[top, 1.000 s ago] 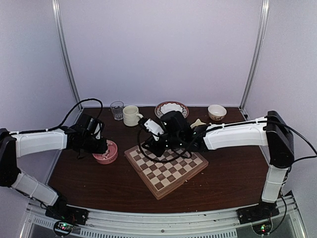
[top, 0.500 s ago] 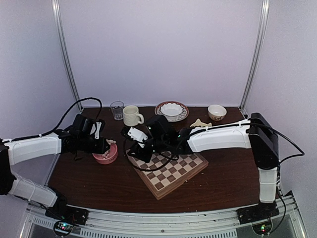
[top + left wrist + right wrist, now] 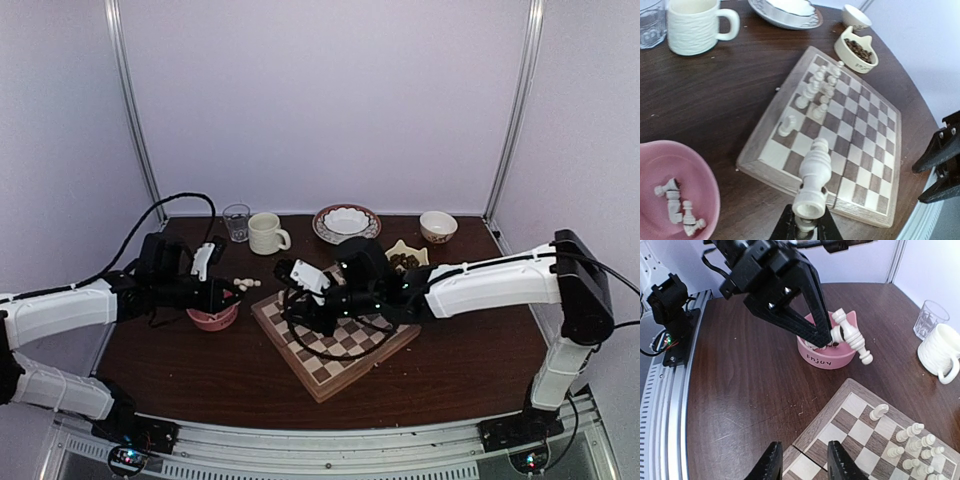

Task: Set up the chess pieces on the board
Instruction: Pick up the chess pile, then place the bishop in the storage box, then pick up the rook from the chess pile, then place the pawn on the chessboard, then pick up the pawn from the chessboard.

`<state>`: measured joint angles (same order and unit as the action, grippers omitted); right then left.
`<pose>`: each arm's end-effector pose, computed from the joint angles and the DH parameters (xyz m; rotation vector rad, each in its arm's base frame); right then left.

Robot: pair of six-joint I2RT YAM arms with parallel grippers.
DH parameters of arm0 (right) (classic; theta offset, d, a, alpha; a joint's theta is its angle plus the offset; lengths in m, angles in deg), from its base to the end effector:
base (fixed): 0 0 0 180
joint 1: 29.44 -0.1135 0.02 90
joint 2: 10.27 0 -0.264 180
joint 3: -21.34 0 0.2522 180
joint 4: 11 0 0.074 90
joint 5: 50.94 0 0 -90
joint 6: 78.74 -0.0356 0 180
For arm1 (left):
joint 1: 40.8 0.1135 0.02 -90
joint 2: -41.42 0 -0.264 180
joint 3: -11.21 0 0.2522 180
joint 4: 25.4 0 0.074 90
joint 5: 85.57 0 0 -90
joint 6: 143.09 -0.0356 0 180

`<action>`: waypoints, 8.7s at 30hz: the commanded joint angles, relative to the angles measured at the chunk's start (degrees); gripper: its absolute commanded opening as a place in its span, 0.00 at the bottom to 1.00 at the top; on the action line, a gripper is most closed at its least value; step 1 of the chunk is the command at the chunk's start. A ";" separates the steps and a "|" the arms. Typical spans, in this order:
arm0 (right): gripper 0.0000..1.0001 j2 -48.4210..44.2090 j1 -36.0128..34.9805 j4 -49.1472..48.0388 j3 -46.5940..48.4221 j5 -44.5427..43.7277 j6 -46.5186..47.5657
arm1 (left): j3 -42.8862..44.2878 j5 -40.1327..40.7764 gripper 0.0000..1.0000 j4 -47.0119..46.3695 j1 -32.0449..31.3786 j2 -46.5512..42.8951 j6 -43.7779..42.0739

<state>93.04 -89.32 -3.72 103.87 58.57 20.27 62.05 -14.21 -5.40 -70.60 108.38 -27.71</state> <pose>0.1962 0.3619 0.2303 -1.3939 1.6415 0.8847 0.2078 -0.1321 0.2229 0.2806 2.2925 -0.8765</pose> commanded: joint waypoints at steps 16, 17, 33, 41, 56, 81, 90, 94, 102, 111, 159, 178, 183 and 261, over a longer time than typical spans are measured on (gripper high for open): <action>0.55 -12.15 0.64 -17.36 -18.62 3.18 -9.02 | 1.36 -18.39 0.03 -14.58 -9.26 4.59 -4.25; 0.55 -12.35 0.84 -17.92 -18.98 3.59 -10.36 | 1.41 -18.53 0.03 -14.62 -9.49 4.58 -4.35; 0.54 -12.19 2.96 -19.83 -18.76 8.70 -14.33 | 2.09 -22.94 0.03 -16.05 -11.36 5.54 -5.25; 0.44 -12.25 3.45 -20.63 -18.79 10.55 -15.15 | 2.37 -23.88 0.03 -16.19 -11.76 5.91 -5.33; 0.00 -12.35 3.76 -19.93 -18.50 11.26 -15.30 | 2.57 -22.30 0.03 -14.95 -11.95 5.59 -5.69; 0.00 -10.21 3.90 -13.33 -14.96 10.02 -14.00 | 0.19 -13.34 0.03 -13.65 -11.94 -0.17 -6.23; 0.00 -10.62 3.96 -12.46 -15.03 7.13 -14.02 | 0.31 10.81 0.00 -4.04 -10.69 -2.70 -3.08; 0.00 -10.48 3.90 -11.78 -14.81 6.40 -13.97 | -0.60 18.47 0.00 -1.61 -8.58 -3.89 -0.02; 0.00 -5.46 2.25 -8.81 -9.63 4.91 -13.95 | -0.91 31.57 0.00 5.77 -4.23 -7.57 4.63; 0.00 -3.46 1.78 -6.91 -5.71 1.81 -15.35 | -0.12 37.71 0.00 8.53 -2.85 -3.57 6.31; 0.00 -9.55 1.87 -13.09 -13.32 11.45 -13.40 | -1.87 -28.30 0.36 -27.38 -6.89 6.52 3.90; 0.00 -6.36 2.11 2.21 -5.93 0.89 -11.81 | 0.88 -1.93 0.00 -7.53 -6.94 2.08 -2.83; 0.00 -0.39 2.63 30.45 10.18 0.10 -9.79 | 0.77 9.93 0.00 -1.39 -6.94 -1.28 -3.65; 0.40 0.97 3.93 47.77 6.94 -14.93 -6.91 | 0.80 9.20 0.00 -1.17 -6.94 -1.44 -4.82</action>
<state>92.66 -85.67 44.30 110.04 45.17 13.80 61.41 -3.93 -4.26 -77.34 106.89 -31.77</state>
